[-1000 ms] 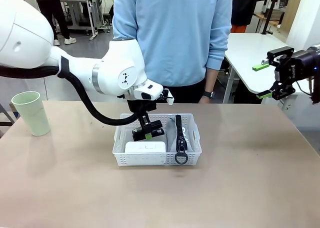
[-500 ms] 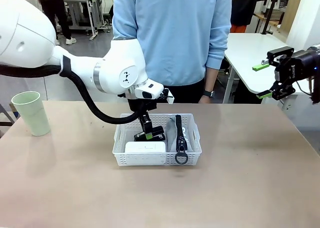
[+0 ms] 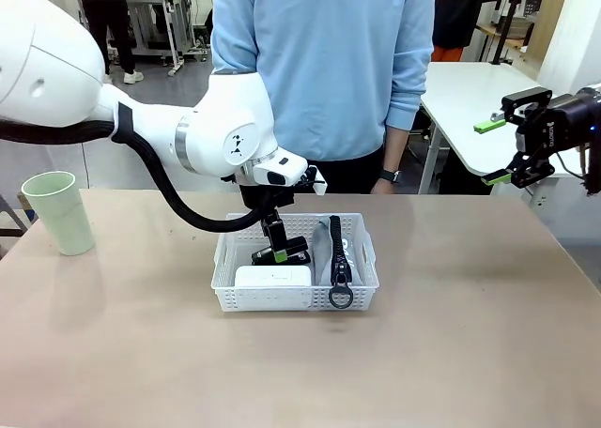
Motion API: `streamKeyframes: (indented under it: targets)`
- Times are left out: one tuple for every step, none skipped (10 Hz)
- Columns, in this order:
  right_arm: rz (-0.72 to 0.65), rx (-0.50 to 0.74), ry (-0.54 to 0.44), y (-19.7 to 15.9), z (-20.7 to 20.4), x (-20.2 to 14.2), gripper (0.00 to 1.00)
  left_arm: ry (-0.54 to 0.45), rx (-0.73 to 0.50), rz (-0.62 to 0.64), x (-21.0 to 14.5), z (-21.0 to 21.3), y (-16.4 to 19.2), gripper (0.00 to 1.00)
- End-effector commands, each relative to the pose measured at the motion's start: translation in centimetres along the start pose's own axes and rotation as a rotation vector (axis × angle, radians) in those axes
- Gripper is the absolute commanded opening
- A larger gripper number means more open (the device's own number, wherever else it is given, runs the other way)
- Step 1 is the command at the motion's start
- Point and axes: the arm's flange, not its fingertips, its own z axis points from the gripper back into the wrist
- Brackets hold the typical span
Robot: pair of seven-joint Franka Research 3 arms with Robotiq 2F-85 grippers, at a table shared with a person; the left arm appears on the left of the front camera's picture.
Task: Efficiently arrange items inside the basket to fit them all.
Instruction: Pick up the Stapler and place it inside the Organizing basket.
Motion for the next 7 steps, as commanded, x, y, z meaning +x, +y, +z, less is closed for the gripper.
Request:
streamKeyframes:
  targets:
    - [0.005, -0.010, 0.007, 0.2, 0.1, -0.1, 1.00, -0.032, 0.016, -0.015, -2.0, 1.5, -2.0, 1.00]
    - [0.005, -0.010, 0.007, 0.2, 0.1, -0.1, 1.00, -0.077, 0.018, -0.042, -3.7, 3.2, -3.2, 1.00]
    - [0.005, -0.010, 0.007, 0.2, 0.1, -0.1, 1.00, -0.134, 0.044, -0.039, -5.9, 5.4, -4.3, 1.00]
    - [0.005, -0.010, 0.007, 0.2, 0.1, -0.1, 1.00, -0.201, 0.085, -0.022, -8.7, 8.0, -5.3, 1.00]
    - [0.005, -0.010, 0.007, 0.2, 0.1, -0.1, 1.00, -0.279, 0.125, 0.026, -11.6, 10.7, -6.1, 1.00]
    - [0.005, -0.010, 0.007, 0.2, 0.1, -0.1, 1.00, -0.372, 0.131, 0.063, -15.2, 13.8, -6.4, 1.00]
    - [0.005, -0.010, 0.007, 0.2, 0.1, -0.1, 1.00, -0.464, 0.100, 0.145, -18.8, 16.0, -5.7, 1.00]
